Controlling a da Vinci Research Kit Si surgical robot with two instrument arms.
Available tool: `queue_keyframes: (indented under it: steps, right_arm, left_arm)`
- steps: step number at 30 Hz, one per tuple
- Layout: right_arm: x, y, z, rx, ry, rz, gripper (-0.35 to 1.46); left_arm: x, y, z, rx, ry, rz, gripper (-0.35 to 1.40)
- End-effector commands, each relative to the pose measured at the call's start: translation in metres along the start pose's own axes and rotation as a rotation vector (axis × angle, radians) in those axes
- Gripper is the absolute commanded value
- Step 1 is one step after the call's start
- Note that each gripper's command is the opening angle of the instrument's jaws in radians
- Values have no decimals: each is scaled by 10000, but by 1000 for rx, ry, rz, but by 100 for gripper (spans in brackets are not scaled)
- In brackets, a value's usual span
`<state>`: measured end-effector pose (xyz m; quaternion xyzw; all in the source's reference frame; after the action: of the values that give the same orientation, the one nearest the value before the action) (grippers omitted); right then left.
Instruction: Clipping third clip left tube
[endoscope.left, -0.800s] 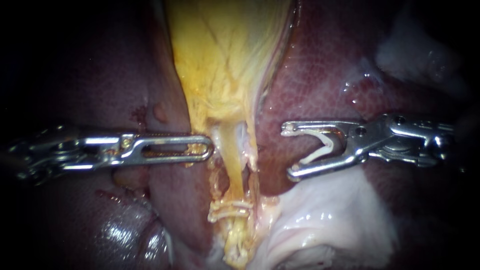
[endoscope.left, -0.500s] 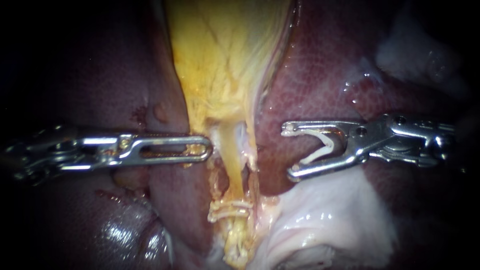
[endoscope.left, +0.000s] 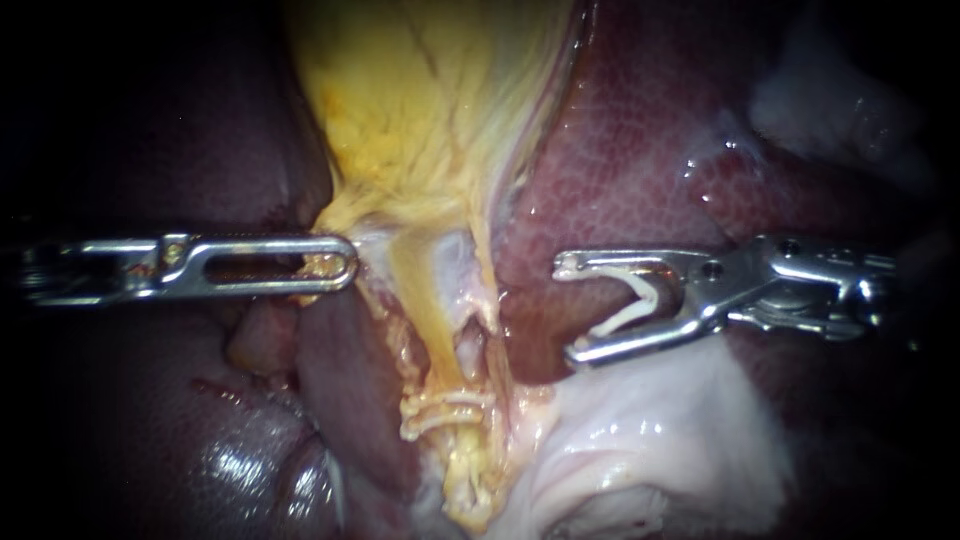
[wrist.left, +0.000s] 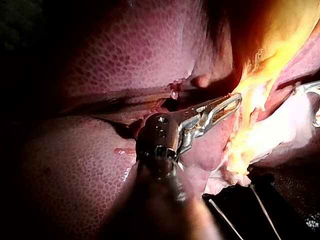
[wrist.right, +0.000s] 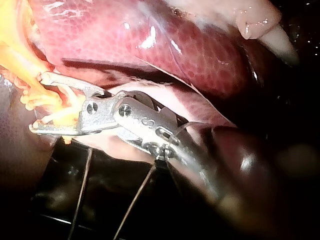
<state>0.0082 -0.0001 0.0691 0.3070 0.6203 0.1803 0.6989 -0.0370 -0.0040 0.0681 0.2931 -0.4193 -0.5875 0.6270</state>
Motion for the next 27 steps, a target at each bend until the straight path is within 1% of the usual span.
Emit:
queue_keyframes:
  steps: [1,7,11,15,17,20,23,27]
  right_arm:
    - [-10,2,8,8,-1,8,60]
    - [-55,12,41,29,-9,39,60]
    - [-84,24,55,34,-19,58,60]
    - [-108,35,66,30,-39,81,60]
    - [-117,40,70,26,-43,83,60]
    - [-121,45,76,29,-43,92,60]
    - [-119,46,83,32,-43,99,60]
    - [-115,45,96,45,-46,116,60]
  left_arm:
    - [0,0,0,1,-1,0,-35]
    - [1,0,-1,1,0,0,-35]
    - [1,0,-3,1,0,0,-35]
    - [2,-2,-4,0,-1,0,-35]
    - [2,-4,-4,0,-1,0,-35]
    - [3,-4,-4,-1,-2,0,-35]
    - [3,-5,-4,-1,-2,0,-35]
    - [4,-5,-3,-2,-3,0,-35]
